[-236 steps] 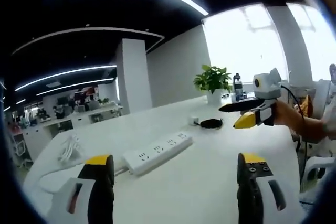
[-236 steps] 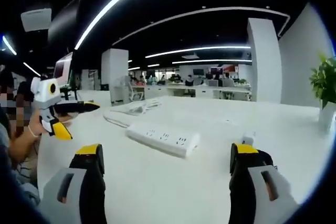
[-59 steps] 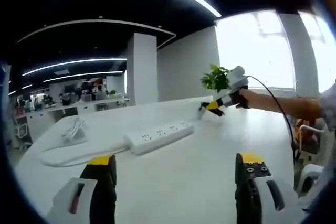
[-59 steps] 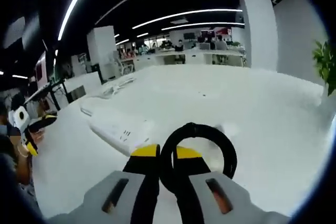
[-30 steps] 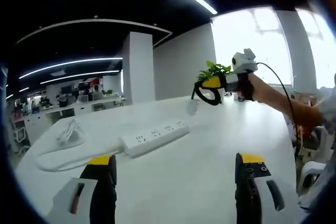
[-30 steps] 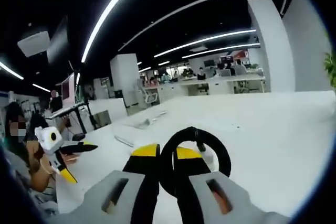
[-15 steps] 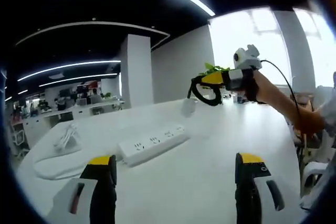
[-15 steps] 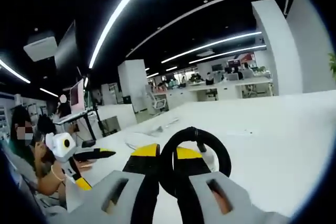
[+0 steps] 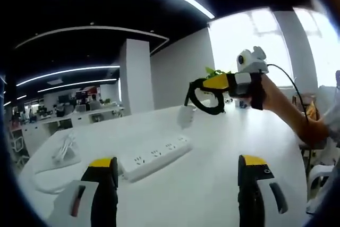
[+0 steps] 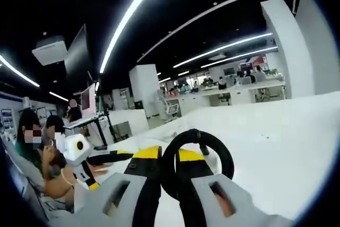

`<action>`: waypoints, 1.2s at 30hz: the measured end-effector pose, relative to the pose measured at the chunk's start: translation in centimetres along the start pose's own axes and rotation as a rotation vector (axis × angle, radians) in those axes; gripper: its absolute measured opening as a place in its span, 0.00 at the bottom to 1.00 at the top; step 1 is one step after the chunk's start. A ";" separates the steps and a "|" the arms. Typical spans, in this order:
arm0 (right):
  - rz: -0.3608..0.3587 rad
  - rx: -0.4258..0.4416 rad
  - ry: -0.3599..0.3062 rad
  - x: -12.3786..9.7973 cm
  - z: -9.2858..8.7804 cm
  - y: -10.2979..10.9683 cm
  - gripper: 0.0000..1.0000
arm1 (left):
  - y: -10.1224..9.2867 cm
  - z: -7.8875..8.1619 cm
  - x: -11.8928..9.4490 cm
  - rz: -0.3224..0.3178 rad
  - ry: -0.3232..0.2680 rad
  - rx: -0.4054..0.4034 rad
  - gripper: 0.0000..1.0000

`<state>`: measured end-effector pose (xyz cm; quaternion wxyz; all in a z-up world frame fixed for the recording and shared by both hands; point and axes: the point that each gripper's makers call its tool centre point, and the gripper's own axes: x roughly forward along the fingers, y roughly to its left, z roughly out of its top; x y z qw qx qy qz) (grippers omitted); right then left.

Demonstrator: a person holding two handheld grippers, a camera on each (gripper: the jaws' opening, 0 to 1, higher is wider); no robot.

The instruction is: Straighten the power strip on the desk, plug the charger into it

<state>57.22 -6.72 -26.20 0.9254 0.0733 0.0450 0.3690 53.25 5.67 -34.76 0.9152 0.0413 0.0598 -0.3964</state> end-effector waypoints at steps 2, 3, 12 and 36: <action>0.001 0.003 -0.007 0.1 0.1 -0.1 0.07 | 0.0 0.2 0.2 -0.001 -0.005 0.005 0.95; 0.004 0.003 -0.008 0.1 0.1 -0.1 0.07 | 0.0 0.3 0.3 -0.002 -0.007 0.006 0.95; 0.023 0.021 -0.020 0.1 0.1 0.0 0.07 | 0.5 1.6 1.5 -0.002 -0.032 0.021 0.95; 0.026 0.007 -0.048 -0.3 0.2 0.2 0.08 | 1.8 6.0 6.3 -0.021 -0.178 0.075 0.97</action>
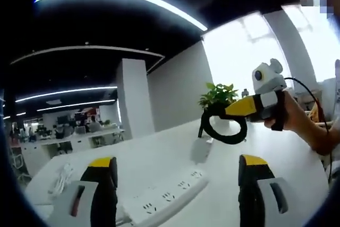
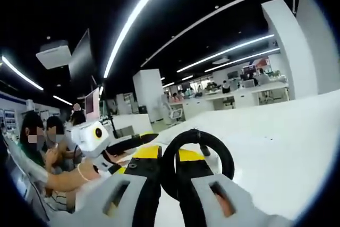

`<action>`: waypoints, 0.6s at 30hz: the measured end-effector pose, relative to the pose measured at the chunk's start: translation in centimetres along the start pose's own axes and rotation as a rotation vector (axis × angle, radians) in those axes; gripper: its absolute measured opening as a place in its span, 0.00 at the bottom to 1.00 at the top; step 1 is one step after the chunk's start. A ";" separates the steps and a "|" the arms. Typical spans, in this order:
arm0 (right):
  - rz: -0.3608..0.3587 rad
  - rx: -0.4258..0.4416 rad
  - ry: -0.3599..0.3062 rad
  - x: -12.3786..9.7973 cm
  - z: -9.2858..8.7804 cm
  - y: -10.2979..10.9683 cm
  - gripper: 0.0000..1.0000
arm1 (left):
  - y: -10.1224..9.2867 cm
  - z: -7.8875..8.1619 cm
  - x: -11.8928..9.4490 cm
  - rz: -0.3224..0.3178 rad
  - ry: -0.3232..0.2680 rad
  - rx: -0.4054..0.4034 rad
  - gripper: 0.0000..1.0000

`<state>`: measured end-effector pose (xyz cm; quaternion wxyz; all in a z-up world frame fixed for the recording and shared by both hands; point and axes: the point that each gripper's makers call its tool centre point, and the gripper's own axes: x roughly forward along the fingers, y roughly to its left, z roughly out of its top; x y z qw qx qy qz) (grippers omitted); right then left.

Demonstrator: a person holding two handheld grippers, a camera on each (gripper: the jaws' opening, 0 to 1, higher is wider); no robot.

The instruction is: Straighten the power strip on the desk, plug the charger into it

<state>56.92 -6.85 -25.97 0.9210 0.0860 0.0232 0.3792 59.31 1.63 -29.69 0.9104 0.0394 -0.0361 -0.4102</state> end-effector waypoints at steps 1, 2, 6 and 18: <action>0.003 0.001 -0.004 0.0 0.0 0.1 0.08 | 0.0 0.1 0.2 -0.004 -0.007 -0.005 0.98; 0.006 0.005 -0.007 -0.1 0.1 0.1 0.08 | 0.1 0.1 0.4 -0.007 -0.012 -0.008 0.98; 0.009 0.012 -0.013 -0.2 0.1 0.2 0.08 | 0.4 -0.1 1.4 -0.002 -0.012 -0.006 0.98; 0.017 0.012 -0.020 -0.6 -0.1 0.7 0.08 | -0.3 -2.2 4.1 -0.022 0.036 0.003 0.96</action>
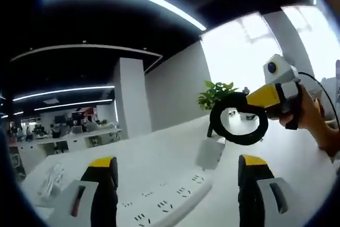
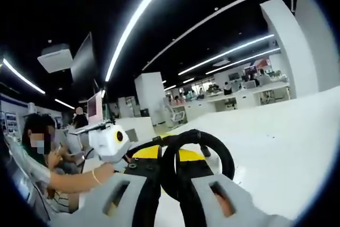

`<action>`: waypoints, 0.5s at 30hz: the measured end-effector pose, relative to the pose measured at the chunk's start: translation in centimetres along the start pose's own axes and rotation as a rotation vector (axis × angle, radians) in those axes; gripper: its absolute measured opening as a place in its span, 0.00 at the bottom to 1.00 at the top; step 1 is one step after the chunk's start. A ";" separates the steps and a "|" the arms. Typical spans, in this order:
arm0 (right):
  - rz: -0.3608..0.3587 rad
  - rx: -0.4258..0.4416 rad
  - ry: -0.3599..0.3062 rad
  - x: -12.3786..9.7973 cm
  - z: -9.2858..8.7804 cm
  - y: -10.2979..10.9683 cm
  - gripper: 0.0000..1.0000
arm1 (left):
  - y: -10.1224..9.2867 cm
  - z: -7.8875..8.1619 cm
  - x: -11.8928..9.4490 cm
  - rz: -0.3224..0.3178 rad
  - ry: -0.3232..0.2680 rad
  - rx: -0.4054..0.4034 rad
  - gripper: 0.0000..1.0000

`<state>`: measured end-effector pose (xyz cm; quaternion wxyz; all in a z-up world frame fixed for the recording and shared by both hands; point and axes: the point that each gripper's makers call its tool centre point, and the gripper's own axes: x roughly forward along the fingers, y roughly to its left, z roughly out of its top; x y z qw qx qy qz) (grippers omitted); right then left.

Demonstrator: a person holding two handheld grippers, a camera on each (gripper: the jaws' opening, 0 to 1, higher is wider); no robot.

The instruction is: Straighten the power strip on the desk, plug the charger into it

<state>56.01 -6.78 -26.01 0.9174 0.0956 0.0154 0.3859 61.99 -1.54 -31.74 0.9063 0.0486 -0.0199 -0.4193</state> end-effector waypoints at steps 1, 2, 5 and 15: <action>0.003 -0.003 0.001 0.0 0.0 0.1 0.08 | -0.3 -0.1 0.1 -0.009 0.003 0.000 0.96; 0.005 -0.003 0.002 -0.1 0.0 0.2 0.08 | -0.6 -0.2 0.3 -0.017 0.008 0.002 0.96; 0.016 -0.005 0.000 -0.2 0.0 0.7 0.08 | -1.2 -0.3 0.7 -0.031 0.010 0.002 0.96; 0.047 -0.005 -0.008 -0.5 0.0 1.7 0.08 | -2.7 -0.5 1.2 -0.071 0.016 0.002 0.96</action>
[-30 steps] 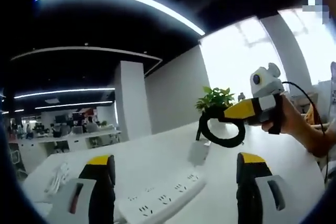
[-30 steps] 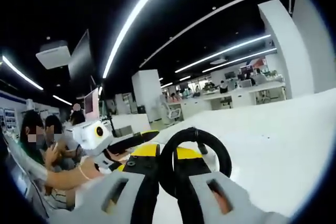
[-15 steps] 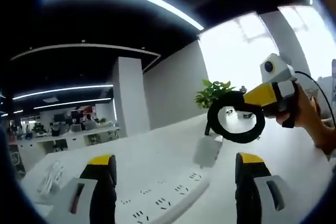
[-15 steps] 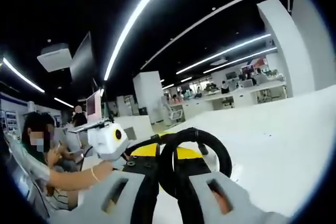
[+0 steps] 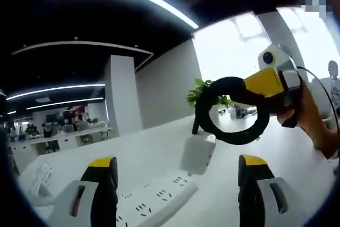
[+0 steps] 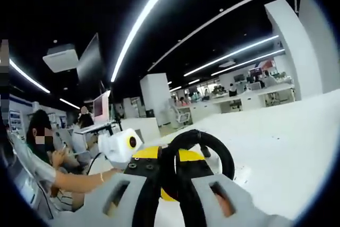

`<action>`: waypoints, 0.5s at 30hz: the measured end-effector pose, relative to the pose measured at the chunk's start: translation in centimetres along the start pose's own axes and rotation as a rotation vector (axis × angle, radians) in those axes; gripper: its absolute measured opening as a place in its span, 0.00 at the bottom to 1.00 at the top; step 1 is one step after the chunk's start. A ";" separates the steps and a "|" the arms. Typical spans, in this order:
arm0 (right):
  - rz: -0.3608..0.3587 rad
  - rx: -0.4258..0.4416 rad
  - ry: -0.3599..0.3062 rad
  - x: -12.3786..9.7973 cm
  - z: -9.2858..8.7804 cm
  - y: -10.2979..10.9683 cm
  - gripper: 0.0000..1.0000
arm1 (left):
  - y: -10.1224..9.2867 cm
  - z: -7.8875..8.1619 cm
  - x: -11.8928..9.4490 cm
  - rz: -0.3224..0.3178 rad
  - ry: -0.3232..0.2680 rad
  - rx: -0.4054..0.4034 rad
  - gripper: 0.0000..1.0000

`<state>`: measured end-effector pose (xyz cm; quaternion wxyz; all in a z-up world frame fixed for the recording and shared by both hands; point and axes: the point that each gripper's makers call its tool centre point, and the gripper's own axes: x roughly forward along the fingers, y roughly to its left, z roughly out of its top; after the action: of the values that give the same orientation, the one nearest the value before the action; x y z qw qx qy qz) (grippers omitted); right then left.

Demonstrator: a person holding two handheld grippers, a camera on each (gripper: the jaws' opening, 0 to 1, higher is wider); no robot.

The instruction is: Straighten the power strip on the desk, plug the charger into it

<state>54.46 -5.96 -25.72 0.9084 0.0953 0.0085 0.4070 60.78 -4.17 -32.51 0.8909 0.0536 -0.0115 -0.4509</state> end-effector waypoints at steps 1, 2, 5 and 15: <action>0.002 0.000 0.003 0.0 -0.1 0.0 0.08 | -0.1 -0.1 0.0 -0.001 0.003 -0.001 0.96; 0.003 0.000 0.006 0.0 -0.1 0.0 0.08 | -0.2 -0.1 0.1 -0.005 0.001 -0.002 0.96; 0.009 0.006 0.010 0.0 -0.2 0.1 0.08 | -0.3 0.0 0.2 -0.011 -0.006 -0.003 0.96; 0.048 0.024 0.026 0.4 -0.8 0.9 0.08 | -0.5 -0.5 0.4 -0.019 -0.010 0.015 0.95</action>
<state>53.97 -4.91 -26.28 0.8969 0.1010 0.0230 0.4298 60.68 -4.71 -33.02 0.8860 0.0583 -0.0188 -0.4596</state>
